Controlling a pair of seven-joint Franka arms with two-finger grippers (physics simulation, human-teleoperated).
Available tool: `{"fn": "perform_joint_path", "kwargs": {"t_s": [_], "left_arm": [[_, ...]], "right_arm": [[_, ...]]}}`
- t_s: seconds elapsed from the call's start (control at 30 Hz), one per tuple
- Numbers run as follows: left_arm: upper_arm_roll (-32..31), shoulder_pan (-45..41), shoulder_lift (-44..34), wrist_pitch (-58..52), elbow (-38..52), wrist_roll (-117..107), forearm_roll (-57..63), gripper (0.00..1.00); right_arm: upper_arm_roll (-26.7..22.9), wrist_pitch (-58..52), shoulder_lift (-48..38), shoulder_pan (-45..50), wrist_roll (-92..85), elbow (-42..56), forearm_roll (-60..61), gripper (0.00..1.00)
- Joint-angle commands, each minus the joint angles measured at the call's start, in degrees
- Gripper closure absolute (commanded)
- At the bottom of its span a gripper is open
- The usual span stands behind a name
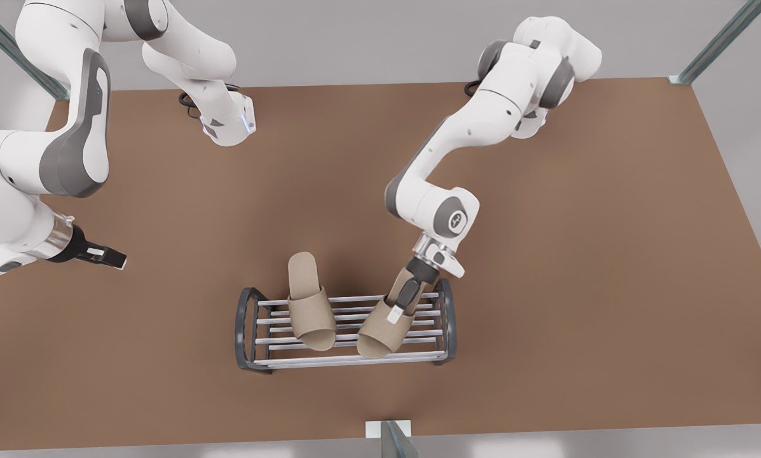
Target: Place the right shoe on the shoe rack with the right arm, and place the left shoe on the shoe rack with the left arm
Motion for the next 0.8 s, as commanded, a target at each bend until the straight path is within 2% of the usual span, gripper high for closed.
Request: {"fn": "perform_joint_path", "kwargs": {"t_s": [0.0, 0.2, 0.37, 0.57, 0.63, 0.77], "left_arm": [[0.01, 0.02, -2.0, -1.12, -1.98, -0.25, 0.01, 0.0], [0.01, -0.07, -2.27, -0.33, -1.54, -0.42, -0.43, 0.0], [0.28, -0.16, 2.3, -0.41, 4.43, -0.51, -0.34, 0.0], [0.54, 0.02, 1.51, -1.73, 2.32, -0.16, -0.16, 0.0], [0.54, 0.19, -0.95, -1.91, -1.36, -0.16, -0.16, 0.0], [0.54, 0.28, -2.97, -1.73, -3.03, -0.42, -0.25, 0.0]], "right_arm": [[0.01, 0.02, -0.07, 0.0, 0.09, 0.03, 0.03, 0.0], [0.01, 0.11, 0.02, 0.0, 0.09, 0.03, 0.03, 0.0], [0.01, 0.11, 0.02, 0.0, 0.0, 0.03, 0.03, 0.0], [0.01, 0.2, 0.11, 0.0, 0.09, 0.03, 0.29, 0.0], [0.01, 0.2, 0.11, 0.0, 0.09, 0.03, 0.12, 0.0], [0.01, 0.2, 0.11, 0.09, 0.09, 0.03, 0.11, 0.0]]}}
